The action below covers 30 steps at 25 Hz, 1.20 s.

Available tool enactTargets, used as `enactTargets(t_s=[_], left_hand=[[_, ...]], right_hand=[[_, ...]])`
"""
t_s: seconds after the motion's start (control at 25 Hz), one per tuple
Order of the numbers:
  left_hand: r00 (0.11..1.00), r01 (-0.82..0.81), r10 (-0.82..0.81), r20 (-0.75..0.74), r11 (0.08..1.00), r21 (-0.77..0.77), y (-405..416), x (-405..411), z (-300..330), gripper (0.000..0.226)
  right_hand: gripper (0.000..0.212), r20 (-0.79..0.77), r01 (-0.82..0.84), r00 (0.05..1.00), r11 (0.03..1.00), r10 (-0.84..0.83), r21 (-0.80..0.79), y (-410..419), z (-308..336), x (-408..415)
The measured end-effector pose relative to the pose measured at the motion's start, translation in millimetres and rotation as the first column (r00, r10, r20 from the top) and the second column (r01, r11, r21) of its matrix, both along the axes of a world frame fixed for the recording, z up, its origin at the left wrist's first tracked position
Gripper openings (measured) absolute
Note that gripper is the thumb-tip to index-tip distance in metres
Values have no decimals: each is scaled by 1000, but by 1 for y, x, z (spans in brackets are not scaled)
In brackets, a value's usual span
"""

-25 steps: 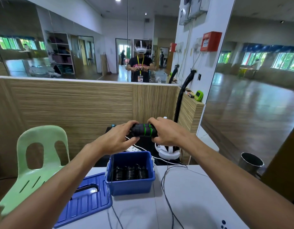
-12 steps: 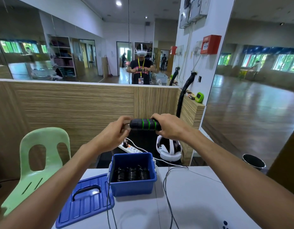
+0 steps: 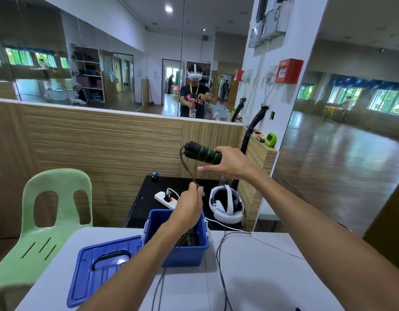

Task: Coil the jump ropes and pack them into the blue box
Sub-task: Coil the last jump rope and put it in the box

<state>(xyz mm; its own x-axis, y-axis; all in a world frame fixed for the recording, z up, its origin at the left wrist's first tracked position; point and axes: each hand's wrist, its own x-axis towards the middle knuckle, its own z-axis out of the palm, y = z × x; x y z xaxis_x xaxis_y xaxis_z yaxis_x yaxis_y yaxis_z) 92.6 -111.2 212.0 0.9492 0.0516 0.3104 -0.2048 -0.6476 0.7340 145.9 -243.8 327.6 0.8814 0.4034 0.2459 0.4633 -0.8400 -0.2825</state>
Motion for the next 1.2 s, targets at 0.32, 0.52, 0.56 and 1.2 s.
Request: enactTargets(t_s=[0.32, 0.52, 0.56, 1.2], left_hand=[[995, 101, -101, 6, 994, -40, -34, -3, 10, 28], [993, 111, -112, 29, 993, 39, -39, -3, -3, 25], [987, 160, -159, 27, 987, -5, -36, -4, -6, 23], [964, 265, -241, -116, 807, 528, 51, 25, 77, 27]], right_hand=[[69, -21, 44, 999, 997, -45, -58, -4, -1, -9], [38, -47, 19, 999, 997, -22, -76, 4, -12, -16], [33, -44, 6, 999, 998, -9, -62, 7, -13, -20], [47, 19, -145, 988, 950, 156, -276, -7, -80, -65]])
